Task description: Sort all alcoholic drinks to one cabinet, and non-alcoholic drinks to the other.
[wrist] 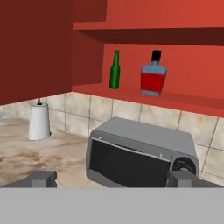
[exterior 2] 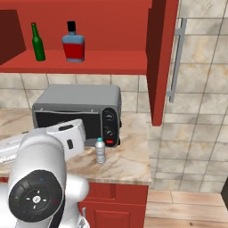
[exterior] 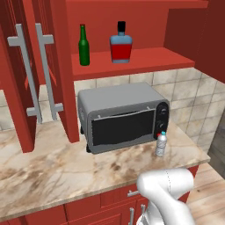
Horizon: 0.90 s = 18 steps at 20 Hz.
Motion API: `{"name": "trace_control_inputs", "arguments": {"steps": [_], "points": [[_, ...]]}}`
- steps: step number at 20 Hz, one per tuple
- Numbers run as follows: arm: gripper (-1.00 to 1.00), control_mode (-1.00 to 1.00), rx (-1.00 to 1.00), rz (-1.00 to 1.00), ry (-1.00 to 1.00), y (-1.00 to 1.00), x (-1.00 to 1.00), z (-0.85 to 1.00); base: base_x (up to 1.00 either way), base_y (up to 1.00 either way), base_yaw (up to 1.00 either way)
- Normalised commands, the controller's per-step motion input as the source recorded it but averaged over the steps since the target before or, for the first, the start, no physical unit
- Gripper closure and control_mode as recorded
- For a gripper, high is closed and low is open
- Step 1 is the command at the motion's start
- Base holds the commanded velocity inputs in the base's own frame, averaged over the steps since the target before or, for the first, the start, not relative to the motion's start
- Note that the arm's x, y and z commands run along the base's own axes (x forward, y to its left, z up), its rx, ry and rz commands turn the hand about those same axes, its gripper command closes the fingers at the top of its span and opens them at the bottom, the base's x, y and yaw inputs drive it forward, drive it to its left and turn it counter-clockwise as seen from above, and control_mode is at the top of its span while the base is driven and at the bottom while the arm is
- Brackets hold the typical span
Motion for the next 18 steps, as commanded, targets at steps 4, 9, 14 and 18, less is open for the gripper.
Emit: {"name": "trace_control_inputs", "arguments": {"steps": [4, 9, 14, 18], "points": [[-1.00, -1.00, 0.06, 0.08, -0.01, 0.06, -0.02, -0.57, 0.00, 0.00, 0.00], [-1.00, -1.00, 0.10, 0.13, -0.01, 0.03, 0.01, -0.59, 0.00, 0.00, 0.00], [-1.00, -1.00, 0.13, 0.16, -0.10, 0.00, 0.00, -0.50, 0.00, 0.00, 0.00], [-1.00, -1.00, 0.14, 0.16, -0.16, 0.01, 0.13, -0.39, 0.00, 0.00, 0.00]]}}
